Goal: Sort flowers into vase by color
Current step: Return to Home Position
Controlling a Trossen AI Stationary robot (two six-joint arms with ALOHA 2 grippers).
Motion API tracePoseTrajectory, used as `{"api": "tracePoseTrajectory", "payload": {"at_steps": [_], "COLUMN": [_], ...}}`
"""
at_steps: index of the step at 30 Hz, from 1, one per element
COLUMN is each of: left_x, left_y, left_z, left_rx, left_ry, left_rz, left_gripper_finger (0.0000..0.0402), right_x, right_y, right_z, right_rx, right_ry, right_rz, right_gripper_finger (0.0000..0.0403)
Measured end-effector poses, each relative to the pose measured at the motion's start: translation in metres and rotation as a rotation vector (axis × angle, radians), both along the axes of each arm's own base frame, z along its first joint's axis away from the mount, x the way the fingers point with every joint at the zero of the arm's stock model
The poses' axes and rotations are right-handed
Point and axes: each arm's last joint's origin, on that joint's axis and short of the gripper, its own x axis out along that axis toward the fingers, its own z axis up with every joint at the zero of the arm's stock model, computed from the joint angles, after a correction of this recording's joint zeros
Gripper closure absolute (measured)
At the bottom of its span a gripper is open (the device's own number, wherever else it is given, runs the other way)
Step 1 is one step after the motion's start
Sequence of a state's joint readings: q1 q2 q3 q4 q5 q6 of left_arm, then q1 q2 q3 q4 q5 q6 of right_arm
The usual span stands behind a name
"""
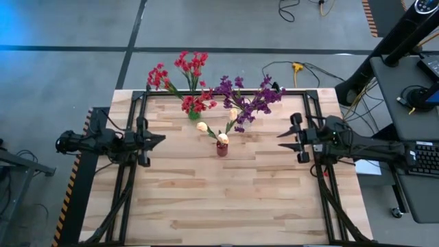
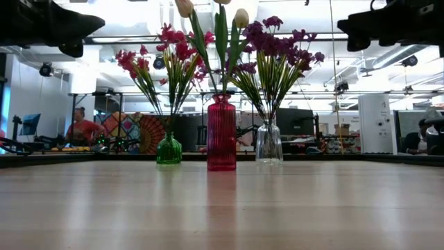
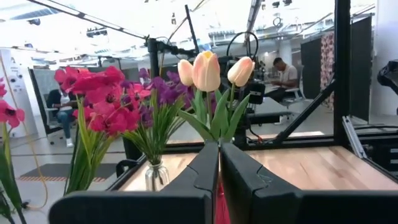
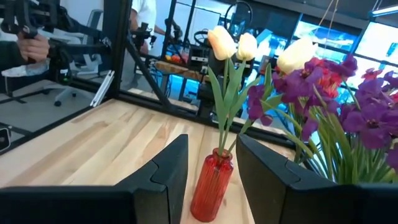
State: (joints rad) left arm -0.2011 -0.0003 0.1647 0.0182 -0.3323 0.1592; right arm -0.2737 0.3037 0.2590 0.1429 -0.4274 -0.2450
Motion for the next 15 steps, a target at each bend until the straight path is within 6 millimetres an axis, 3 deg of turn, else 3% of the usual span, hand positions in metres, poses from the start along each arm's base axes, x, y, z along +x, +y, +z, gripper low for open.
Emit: {"api": "tracePoseTrajectory", "payload": {"at_steps": [15], "left_x": [0.001], "left_y": [0.001], "left_z": [-0.005], "left_rx": [-0.028], "left_ry": [0.039], "left_rz": [0.048], "left_gripper_finger": [0.0401], "right_x": [-0.017], "right_y": [0.006], "right_z": [-0.001], "right_rx": [0.002], "right_ry": [-0.012], "right_rz": [0.035], "right_gripper_finger": [0.0275]}}
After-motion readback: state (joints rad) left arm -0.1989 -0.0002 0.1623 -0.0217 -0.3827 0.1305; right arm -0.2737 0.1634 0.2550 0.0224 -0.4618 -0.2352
